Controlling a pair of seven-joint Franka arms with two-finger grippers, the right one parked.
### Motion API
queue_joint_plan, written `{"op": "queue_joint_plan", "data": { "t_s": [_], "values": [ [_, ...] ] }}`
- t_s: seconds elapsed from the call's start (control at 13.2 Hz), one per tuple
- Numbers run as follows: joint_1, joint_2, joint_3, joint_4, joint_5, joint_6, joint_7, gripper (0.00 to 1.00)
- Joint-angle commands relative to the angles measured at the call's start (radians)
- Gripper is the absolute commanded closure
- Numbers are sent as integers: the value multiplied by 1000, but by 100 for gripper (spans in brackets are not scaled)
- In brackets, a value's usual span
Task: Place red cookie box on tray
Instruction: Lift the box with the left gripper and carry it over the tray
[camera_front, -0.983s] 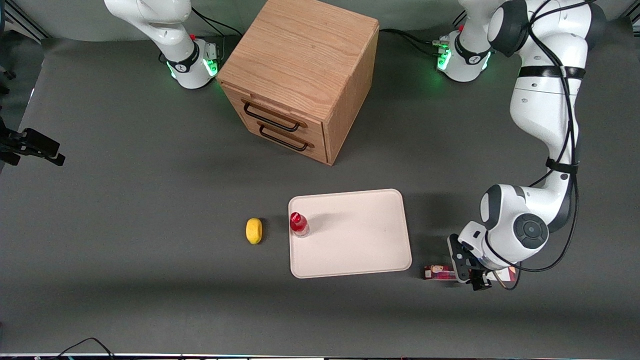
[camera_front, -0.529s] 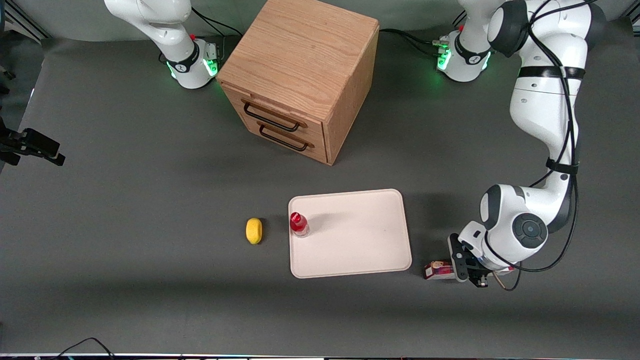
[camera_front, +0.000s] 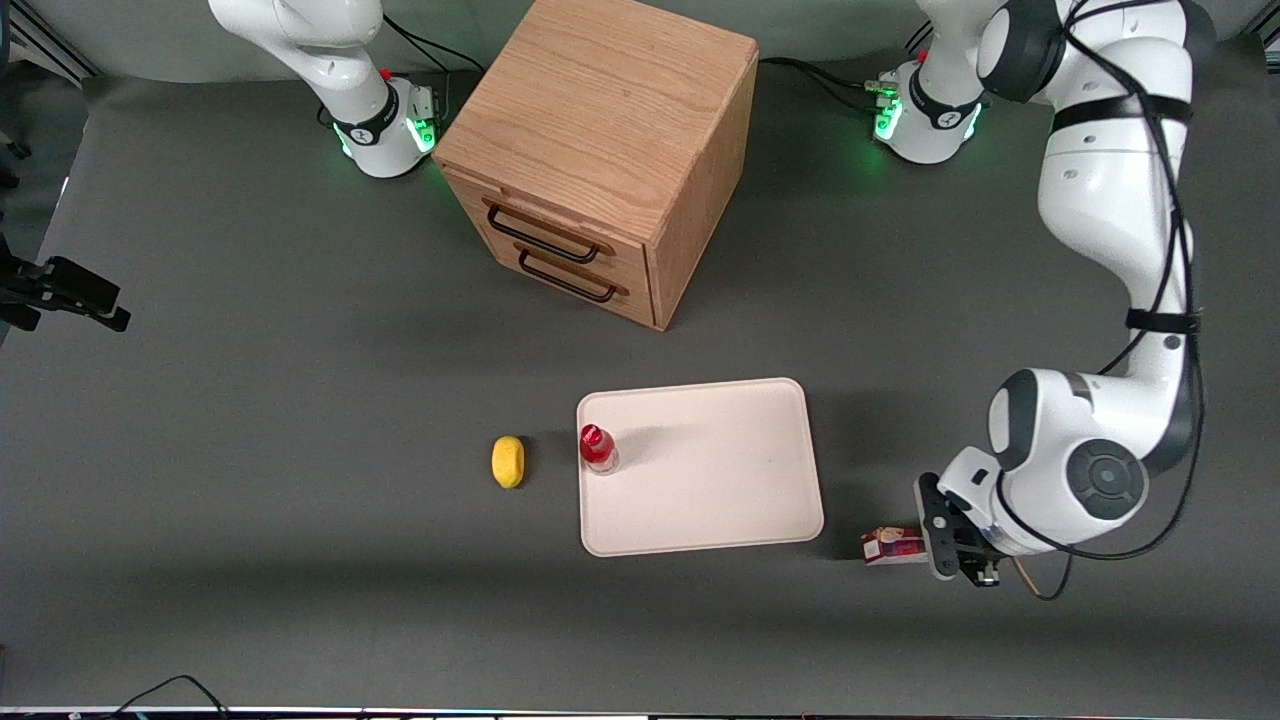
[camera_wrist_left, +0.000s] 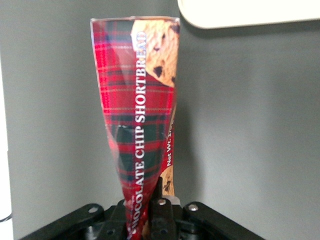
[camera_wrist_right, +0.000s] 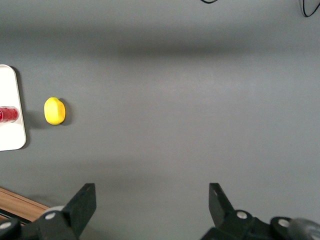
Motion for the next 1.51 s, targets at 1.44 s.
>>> {"op": "queue_joint_plan", "data": {
  "t_s": [1.44],
  "values": [
    [-7, -634, -109, -418, -18, -291, -1094, 100]
  ]
}}
